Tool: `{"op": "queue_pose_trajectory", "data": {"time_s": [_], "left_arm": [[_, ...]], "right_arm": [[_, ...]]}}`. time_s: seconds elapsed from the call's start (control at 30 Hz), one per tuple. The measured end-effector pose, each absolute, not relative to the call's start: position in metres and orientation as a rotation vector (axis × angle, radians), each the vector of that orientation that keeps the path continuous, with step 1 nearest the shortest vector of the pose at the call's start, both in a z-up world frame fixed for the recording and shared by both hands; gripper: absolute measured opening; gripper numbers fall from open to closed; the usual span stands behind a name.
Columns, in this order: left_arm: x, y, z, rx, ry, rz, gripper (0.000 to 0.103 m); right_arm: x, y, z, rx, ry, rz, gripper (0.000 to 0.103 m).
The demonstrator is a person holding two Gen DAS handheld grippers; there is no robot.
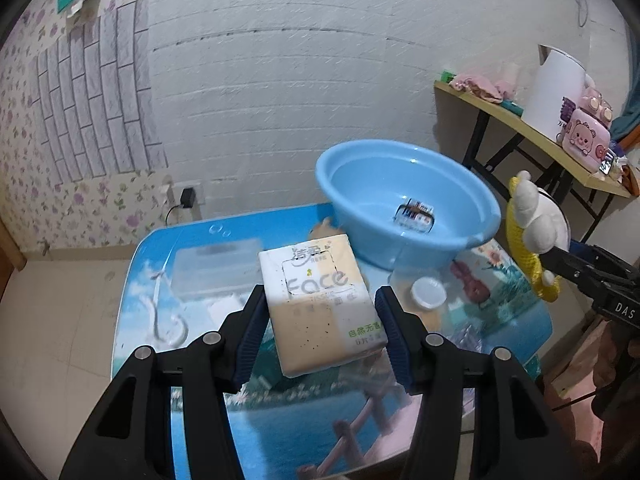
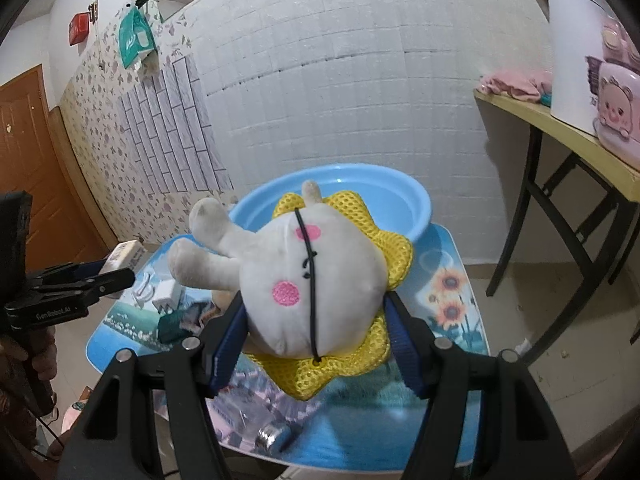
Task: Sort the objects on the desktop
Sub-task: 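Carry the tissue pack into the basin and open left gripper while right gripper carries the bunny over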
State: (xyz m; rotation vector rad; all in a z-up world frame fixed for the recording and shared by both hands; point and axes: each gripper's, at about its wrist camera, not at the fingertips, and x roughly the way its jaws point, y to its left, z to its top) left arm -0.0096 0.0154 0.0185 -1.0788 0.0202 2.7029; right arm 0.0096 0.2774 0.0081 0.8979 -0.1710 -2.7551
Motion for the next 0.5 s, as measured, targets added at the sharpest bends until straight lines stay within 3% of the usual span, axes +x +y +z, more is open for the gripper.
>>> {"op": "queue_pose_trajectory", "data": {"time_s": [0.5], "left_arm": [[-0.078,0.068,0.024,-1.067,0.108,2.644,0.054]], "right_arm": [[-0.056,0.284,0.008,0.883,-0.16,-2.741,0.065]]}}
